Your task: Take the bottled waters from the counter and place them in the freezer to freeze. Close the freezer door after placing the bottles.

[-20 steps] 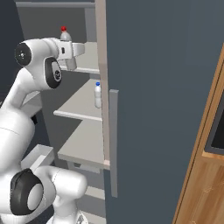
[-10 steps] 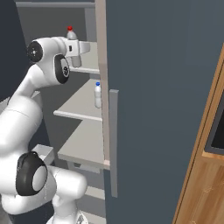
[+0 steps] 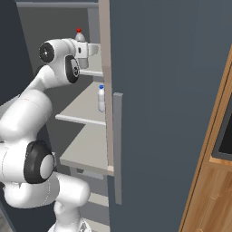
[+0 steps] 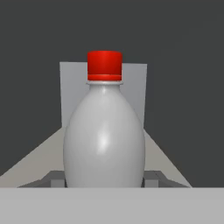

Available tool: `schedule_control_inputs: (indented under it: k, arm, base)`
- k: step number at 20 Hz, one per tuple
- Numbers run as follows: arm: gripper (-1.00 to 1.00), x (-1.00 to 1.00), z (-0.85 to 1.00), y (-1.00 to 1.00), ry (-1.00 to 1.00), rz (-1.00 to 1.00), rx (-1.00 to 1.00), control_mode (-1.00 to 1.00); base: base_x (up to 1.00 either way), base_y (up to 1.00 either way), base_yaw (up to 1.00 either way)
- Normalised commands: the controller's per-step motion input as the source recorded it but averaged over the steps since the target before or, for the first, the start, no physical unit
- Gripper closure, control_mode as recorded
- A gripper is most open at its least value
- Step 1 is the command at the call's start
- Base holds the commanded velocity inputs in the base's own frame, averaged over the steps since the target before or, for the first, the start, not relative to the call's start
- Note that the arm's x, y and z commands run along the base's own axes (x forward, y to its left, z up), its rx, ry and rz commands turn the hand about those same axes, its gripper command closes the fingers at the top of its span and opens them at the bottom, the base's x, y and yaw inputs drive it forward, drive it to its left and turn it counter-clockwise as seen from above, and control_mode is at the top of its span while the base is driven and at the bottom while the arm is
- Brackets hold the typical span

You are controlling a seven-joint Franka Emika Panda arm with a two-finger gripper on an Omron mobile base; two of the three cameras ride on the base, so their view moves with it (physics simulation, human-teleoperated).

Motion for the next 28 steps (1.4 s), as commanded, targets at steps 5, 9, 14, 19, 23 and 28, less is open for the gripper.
schedule_control_inputs:
  k: [5, 9, 14, 19, 23, 28]
  arm:
    - [1.0, 0.45, -0.12, 0.0, 0.0, 0.0, 0.02, -1.0]
    - [1.0, 0.42, -0.1, 0.0, 0.0, 0.0, 0.0, -1.0]
    - [1.0, 0.43, -0.11, 0.0, 0.0, 0.0, 0.0, -1.0]
    - [1.0, 0.37, -0.14, 0.0, 0.0, 0.0, 0.0, -1.0]
    - [1.0, 0.11, -0.2, 0.0, 0.0, 0.0, 0.0, -1.0]
    - [1.0, 0.0, -0.32, 0.0, 0.0, 0.0, 0.0, -1.0]
  base:
    - [0.0, 0.0, 0.0]
    - [0.0, 0.0, 0.0]
    - [0.0, 0.0, 0.0]
    - [0.0, 0.0, 0.0]
    - [0.0, 0.0, 0.0]
    - [0.0, 0.0, 0.0]
